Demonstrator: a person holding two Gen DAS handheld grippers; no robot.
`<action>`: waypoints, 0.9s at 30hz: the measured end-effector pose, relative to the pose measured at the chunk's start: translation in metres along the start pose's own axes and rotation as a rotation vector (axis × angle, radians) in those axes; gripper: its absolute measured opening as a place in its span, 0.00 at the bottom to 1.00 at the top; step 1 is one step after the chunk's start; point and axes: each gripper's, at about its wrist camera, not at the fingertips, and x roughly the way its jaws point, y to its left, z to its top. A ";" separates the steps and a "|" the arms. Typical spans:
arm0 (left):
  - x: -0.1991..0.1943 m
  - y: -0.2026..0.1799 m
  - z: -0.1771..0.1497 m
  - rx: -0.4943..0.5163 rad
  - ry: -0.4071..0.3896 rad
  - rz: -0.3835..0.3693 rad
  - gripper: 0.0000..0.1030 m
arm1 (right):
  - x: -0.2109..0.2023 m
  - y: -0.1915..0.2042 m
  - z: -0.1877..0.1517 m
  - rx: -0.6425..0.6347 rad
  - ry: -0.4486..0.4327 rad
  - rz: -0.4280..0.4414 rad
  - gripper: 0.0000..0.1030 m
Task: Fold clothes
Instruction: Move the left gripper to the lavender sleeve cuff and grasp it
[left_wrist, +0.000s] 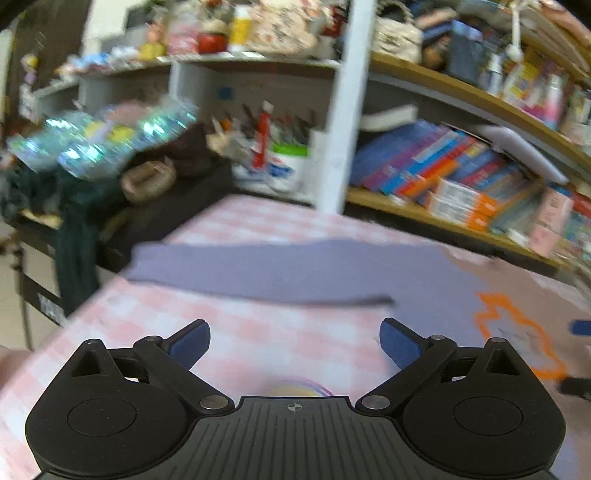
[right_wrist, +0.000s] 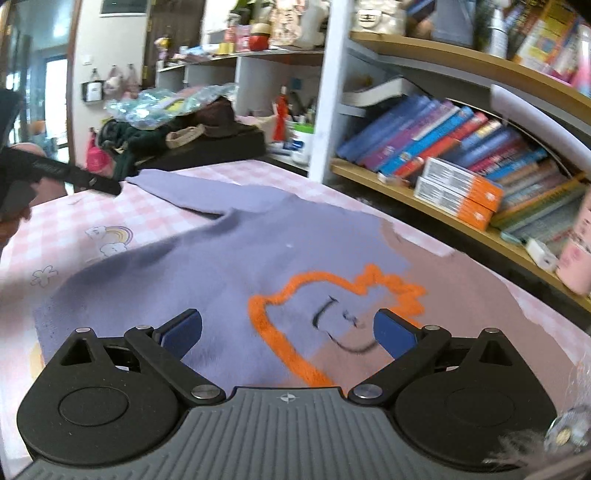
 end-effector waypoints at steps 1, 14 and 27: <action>0.004 0.004 0.003 0.007 -0.015 0.032 0.97 | 0.000 -0.002 0.000 -0.006 -0.006 -0.006 0.97; 0.098 0.062 0.039 -0.038 0.085 0.310 0.85 | -0.010 -0.037 -0.036 0.097 0.018 0.008 0.98; 0.121 0.104 0.045 -0.345 0.116 0.294 0.65 | -0.012 -0.040 -0.045 0.126 0.018 0.039 0.98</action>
